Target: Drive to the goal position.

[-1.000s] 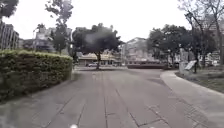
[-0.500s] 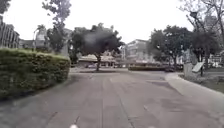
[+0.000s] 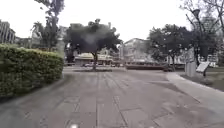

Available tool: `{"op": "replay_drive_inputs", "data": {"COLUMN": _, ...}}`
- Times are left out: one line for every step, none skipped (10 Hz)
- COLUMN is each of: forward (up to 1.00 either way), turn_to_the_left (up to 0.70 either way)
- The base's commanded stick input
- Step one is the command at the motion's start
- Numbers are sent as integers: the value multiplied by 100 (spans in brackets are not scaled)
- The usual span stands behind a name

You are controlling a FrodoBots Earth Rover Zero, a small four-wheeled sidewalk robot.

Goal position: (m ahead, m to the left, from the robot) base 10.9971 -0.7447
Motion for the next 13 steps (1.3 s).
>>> {"op": "replay_drive_inputs", "data": {"forward": 100, "turn_to_the_left": -40}}
{"op": "replay_drive_inputs", "data": {"forward": 100, "turn_to_the_left": -40}}
{"op": "replay_drive_inputs", "data": {"forward": 100, "turn_to_the_left": -40}}
{"op": "replay_drive_inputs", "data": {"forward": 100, "turn_to_the_left": -40}}
{"op": "replay_drive_inputs", "data": {"forward": 100, "turn_to_the_left": -1}}
{"op": "replay_drive_inputs", "data": {"forward": 100, "turn_to_the_left": 0}}
{"op": "replay_drive_inputs", "data": {"forward": 100, "turn_to_the_left": 0}}
{"op": "replay_drive_inputs", "data": {"forward": 100, "turn_to_the_left": 0}}
{"op": "replay_drive_inputs", "data": {"forward": 100, "turn_to_the_left": 0}}
{"op": "replay_drive_inputs", "data": {"forward": 100, "turn_to_the_left": 0}}
{"op": "replay_drive_inputs", "data": {"forward": 100, "turn_to_the_left": 0}}
{"op": "replay_drive_inputs", "data": {"forward": 100, "turn_to_the_left": 0}}
{"op": "replay_drive_inputs", "data": {"forward": 100, "turn_to_the_left": 0}}
